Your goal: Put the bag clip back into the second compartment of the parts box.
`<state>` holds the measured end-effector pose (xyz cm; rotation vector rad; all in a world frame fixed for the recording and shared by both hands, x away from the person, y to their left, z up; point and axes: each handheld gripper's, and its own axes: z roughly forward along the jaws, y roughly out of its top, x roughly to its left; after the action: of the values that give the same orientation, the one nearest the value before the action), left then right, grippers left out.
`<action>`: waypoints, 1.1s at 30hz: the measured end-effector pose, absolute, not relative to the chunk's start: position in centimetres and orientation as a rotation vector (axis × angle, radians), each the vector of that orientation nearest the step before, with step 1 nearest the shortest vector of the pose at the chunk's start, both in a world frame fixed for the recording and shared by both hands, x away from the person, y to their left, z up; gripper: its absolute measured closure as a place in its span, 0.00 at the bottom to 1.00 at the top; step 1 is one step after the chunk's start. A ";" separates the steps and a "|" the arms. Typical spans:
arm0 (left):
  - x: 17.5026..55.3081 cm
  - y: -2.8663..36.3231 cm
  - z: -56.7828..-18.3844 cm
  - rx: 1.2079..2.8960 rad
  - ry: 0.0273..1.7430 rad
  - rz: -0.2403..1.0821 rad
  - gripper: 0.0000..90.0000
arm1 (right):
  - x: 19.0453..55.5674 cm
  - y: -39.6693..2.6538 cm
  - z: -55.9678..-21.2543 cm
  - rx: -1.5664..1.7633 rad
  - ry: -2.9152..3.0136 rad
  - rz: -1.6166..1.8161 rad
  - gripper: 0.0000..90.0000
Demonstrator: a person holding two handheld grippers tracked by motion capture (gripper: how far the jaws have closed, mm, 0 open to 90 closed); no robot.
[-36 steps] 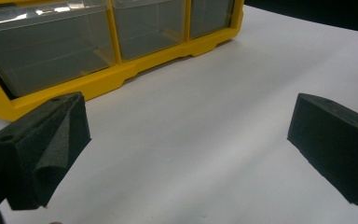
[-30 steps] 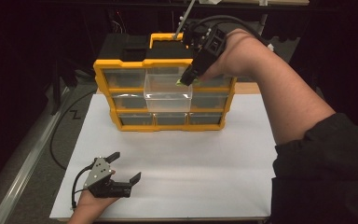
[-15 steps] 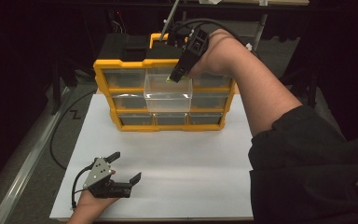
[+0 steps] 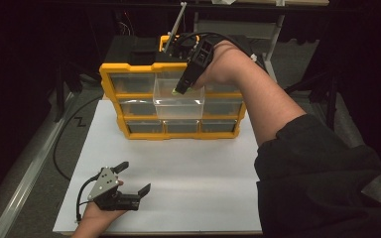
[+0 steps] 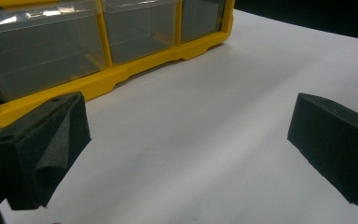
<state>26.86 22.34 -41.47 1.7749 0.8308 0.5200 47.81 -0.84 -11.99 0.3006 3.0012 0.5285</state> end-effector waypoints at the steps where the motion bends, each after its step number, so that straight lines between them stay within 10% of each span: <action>1: 26.9 22.3 -41.5 1.776 0.830 0.522 0.00 | 47.7 -0.8 -11.9 0.291 3.009 0.531 0.88; 4: 26.8 22.3 -41.5 1.775 0.827 0.522 0.00 | 47.6 -0.8 -11.8 0.292 3.008 0.542 0.87; 5: 26.9 22.3 -41.5 1.776 0.828 0.521 0.00 | 47.6 -0.9 -11.8 0.312 2.997 0.558 0.69; 9: 26.9 22.3 -41.5 1.776 0.831 0.518 0.00 | 47.5 -1.4 -10.8 0.355 2.972 0.586 0.57; 33: 27.0 22.4 -41.5 1.766 0.860 0.523 0.00 | 42.3 -12.6 -11.8 0.539 2.915 0.575 0.29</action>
<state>27.03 22.40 -41.49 1.7660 0.8599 0.5232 42.28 -12.56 -11.81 0.5393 2.9149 0.5746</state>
